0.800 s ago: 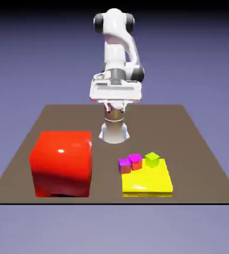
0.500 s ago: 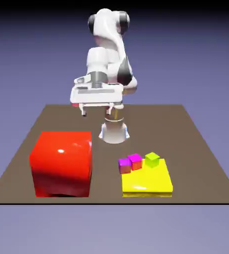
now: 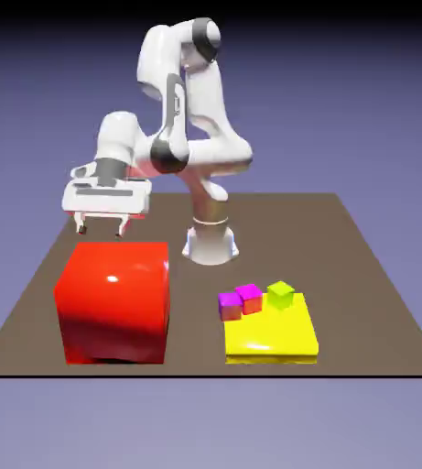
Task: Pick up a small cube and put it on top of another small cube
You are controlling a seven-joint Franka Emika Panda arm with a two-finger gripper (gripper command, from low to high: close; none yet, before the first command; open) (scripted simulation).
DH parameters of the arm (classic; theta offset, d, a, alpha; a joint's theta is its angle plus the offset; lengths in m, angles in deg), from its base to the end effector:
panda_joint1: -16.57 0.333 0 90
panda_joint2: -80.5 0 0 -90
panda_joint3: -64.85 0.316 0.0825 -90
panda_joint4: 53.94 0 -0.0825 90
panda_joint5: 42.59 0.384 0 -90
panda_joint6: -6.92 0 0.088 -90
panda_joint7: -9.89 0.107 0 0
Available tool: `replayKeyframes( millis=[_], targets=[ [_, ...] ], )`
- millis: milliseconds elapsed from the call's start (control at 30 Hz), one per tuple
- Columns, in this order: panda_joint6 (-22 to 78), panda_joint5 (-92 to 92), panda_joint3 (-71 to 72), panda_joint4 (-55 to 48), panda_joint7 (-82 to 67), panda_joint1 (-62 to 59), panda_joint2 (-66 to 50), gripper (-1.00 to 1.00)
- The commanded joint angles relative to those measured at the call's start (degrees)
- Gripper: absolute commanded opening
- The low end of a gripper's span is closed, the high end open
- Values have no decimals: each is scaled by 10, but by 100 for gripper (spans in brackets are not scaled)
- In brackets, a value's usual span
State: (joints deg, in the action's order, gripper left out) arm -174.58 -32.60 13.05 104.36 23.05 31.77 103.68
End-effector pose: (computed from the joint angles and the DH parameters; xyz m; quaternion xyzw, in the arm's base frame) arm 0.3390 -0.2624 0.3626 -0.7946 0.4939 -0.3341 0.1142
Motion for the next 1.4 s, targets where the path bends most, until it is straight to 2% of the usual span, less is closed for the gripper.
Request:
replayKeyframes(
  millis=[0,367,900,1000,1367],
  targets=[
    [-3,3,-21,-1,-12,5,-3,0],
    [-33,40,-249,-7,-144,64,-41,0],
    [-57,-304,-581,122,-327,105,89,0],
    [-53,-330,-597,137,-341,96,100,0],
    [-155,-258,-768,90,-399,324,163,0]
  ],
)
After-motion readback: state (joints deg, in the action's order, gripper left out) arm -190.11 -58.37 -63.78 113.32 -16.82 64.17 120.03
